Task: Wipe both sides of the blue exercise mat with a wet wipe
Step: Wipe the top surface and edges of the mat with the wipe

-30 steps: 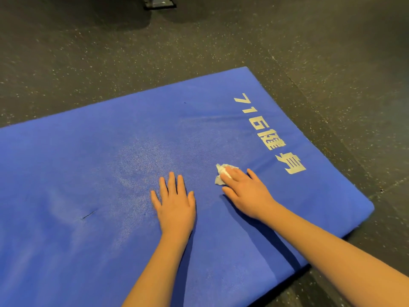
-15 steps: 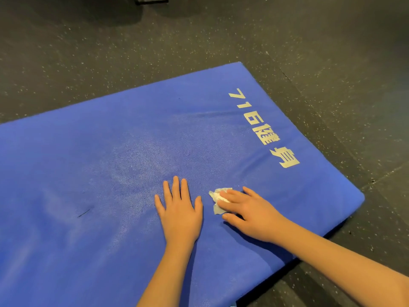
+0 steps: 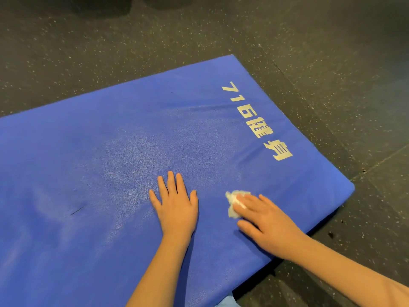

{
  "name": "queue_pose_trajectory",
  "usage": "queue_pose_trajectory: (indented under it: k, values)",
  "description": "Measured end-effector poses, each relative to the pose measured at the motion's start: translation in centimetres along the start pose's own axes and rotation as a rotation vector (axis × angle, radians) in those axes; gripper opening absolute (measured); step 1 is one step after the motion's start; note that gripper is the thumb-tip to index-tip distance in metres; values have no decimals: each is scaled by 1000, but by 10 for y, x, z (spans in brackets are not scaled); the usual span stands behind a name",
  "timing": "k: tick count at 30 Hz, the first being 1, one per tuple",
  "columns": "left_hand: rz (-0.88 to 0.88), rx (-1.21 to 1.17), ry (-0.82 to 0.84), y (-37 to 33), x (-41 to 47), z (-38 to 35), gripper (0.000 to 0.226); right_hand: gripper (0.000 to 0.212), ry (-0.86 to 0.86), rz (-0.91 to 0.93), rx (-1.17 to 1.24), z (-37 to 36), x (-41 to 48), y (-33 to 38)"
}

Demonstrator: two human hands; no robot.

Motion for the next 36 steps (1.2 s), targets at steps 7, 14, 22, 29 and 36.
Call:
queue_pose_trajectory:
  k: [7, 14, 22, 29, 36]
  values:
    - [-61, -41, 22, -25, -12, -4, 65, 48, -88, -151, 39, 3, -25, -16]
    - [-55, -57, 5, -25, -13, -2, 66, 44, -142, -106, 60, 7, -52, -13]
    - [-52, -63, -17, -23, -13, -2, 68, 39, -144, -57, 57, 8, -84, -13]
    - [-55, -59, -7, -24, -13, -3, 72, 47, -126, -162, 148, -1, -81, -9]
    - [-63, -51, 4, -25, -13, -2, 66, 64, -143, -437, -45, 6, -20, -80]
Point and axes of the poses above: each hand's wrist, its own x-axis towards the middle knuckle, its own z-axis out of the back of the hand, y = z × x, the point moved 8 cm from there along x, towards the middle knuckle, and after that the axes turned 2 degrees about y, right-handed, at the moved point
